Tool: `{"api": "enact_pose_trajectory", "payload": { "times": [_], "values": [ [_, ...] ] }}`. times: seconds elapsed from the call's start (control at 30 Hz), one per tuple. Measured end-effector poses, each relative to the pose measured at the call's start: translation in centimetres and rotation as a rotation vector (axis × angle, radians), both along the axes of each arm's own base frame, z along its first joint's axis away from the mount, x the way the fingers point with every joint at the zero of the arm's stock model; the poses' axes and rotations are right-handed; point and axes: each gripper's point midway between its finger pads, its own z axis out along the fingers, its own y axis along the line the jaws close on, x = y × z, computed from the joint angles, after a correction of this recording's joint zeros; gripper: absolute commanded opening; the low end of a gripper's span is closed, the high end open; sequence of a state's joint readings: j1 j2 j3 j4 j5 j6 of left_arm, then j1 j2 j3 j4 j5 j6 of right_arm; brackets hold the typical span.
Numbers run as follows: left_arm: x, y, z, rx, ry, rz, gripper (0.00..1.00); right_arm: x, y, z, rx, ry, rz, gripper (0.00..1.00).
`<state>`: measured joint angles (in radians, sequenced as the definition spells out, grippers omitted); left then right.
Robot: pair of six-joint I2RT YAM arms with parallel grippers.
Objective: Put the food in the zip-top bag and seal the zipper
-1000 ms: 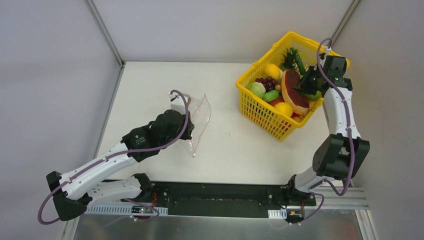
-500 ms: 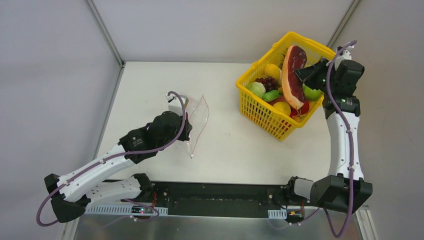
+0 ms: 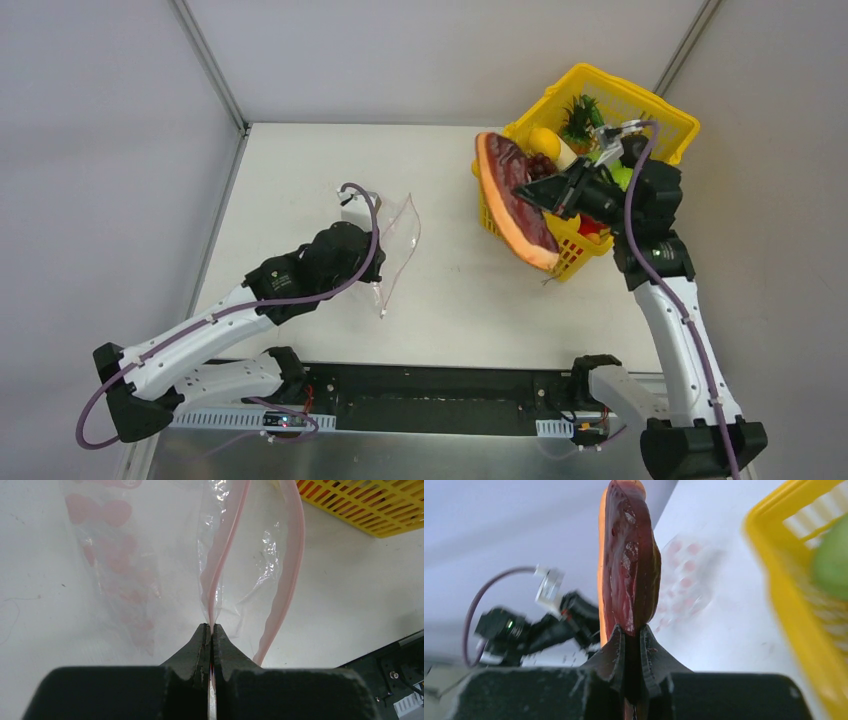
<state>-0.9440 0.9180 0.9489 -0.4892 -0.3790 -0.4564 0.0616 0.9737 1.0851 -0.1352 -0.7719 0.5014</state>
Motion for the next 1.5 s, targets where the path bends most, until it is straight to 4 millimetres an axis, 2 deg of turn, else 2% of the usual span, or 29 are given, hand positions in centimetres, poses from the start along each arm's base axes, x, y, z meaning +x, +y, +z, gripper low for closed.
{"api": "enact_pose_trajectory", "payload": {
  "times": [0.1,0.2,0.3,0.43,0.57,0.6,0.7,0.9,1.13,1.23,1.43,1.5],
  "values": [
    [0.1,-0.1,-0.4,0.012,0.009,0.000,0.00,-3.8,3.7,-0.6,0.007,0.004,0.152,0.00],
    [0.2,-0.3,-0.6,0.018,0.013,0.000,0.00,-7.0,6.5,-1.8,-0.004,0.039,0.276,0.00],
    [0.3,-0.4,-0.7,0.019,0.016,0.000,0.00,-8.9,8.4,-3.2,-0.040,0.078,0.342,0.00],
    [0.3,-0.9,-1.0,0.020,0.027,-0.010,0.00,-10.7,10.9,-6.4,-0.128,0.163,0.407,0.00],
    [0.5,-1.6,-1.7,0.034,0.049,-0.023,0.00,-12.2,12.8,-11.4,-0.227,0.270,0.443,0.00],
    [0.5,-1.7,-1.9,0.038,0.054,-0.025,0.00,-12.4,12.7,-13.0,-0.254,0.304,0.434,0.00],
    [0.5,-1.8,-2.0,0.040,0.057,-0.028,0.00,-12.3,12.4,-15.3,-0.301,0.351,0.401,0.00],
    [-0.1,-2.6,-2.0,0.035,0.068,-0.073,0.00,-11.2,12.4,-16.8,-0.344,0.377,0.342,0.00],
    [-1.4,-5.7,-1.4,0.079,0.071,-0.217,0.00,-11.1,13.2,-19.1,-0.421,0.411,0.330,0.00],
    [-1.5,-6.3,-1.5,0.111,0.073,-0.246,0.00,-11.4,13.6,-19.1,-0.428,0.409,0.344,0.00],
    [-2.0,-6.8,-2.2,0.167,0.084,-0.303,0.00,-11.8,13.9,-17.0,-0.378,0.343,0.367,0.00],
    [-2.3,-7.1,-2.2,0.174,0.079,-0.327,0.00,-11.5,13.9,-16.9,-0.376,0.335,0.349,0.00]
  ]
}}
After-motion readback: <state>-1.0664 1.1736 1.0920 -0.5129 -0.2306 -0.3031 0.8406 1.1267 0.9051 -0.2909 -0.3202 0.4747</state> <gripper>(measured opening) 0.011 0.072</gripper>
